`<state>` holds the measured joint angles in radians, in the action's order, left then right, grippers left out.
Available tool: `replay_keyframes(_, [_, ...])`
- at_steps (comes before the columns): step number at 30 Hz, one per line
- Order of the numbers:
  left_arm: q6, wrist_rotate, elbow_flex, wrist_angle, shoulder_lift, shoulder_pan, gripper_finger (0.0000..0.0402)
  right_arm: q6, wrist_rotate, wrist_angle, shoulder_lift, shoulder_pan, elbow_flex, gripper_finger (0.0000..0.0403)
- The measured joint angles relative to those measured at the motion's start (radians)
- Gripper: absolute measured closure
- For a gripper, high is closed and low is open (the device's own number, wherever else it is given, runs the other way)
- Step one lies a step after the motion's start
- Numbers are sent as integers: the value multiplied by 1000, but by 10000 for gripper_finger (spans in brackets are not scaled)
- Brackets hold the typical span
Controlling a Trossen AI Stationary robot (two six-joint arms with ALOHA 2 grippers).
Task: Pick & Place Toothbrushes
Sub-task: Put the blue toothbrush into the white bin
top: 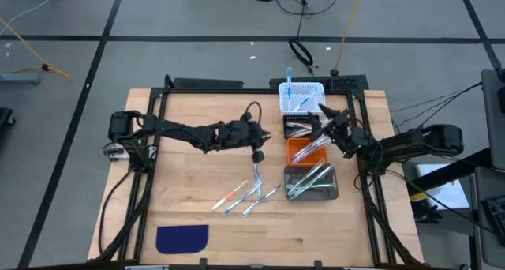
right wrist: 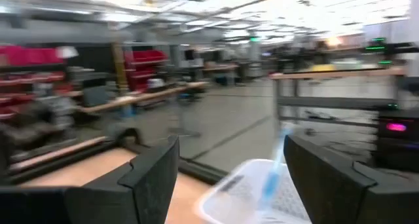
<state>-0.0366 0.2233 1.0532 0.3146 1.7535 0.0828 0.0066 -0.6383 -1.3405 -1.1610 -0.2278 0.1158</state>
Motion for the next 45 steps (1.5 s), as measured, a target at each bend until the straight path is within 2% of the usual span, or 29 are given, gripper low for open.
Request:
replay_keyframes(3, [78, -42, 0, -138, 0, -17, 336, 6, 58, 36, 26, 47, 0, 137])
replay_keyframes(8, [247, -67, 0, -356, 0, -54, 336, 4, 66, 74, 52, 124, 0, 138])
replay_keyframes(13, [543, -132, 0, -476, 0, -70, 336, -24, 65, 74, 55, 179, 0, 138])
replay_keyframes(16, [608, -134, 0, -524, 0, -70, 335, -26, 64, 74, 55, 197, 0, 138])
replay_keyframes(20, [637, -151, 0, -527, 7, -70, 316, -27, 63, 74, 55, 212, 0, 138])
replay_keyframes(29, [805, -171, 0, -524, 49, -69, 225, -46, 63, 74, 55, 233, 0, 138])
replay_keyframes(34, [868, -205, 1, -484, 92, -69, 192, -49, 64, 78, 60, 233, 0, 138])
replay_keyframes(40, [909, -207, 0, -433, 136, -69, 188, -55, 64, 78, 75, 238, 5, 138])
replay_keyframes(45, [946, -223, 1, -394, 160, -61, 211, -54, 62, 98, 86, 237, 5, 138])
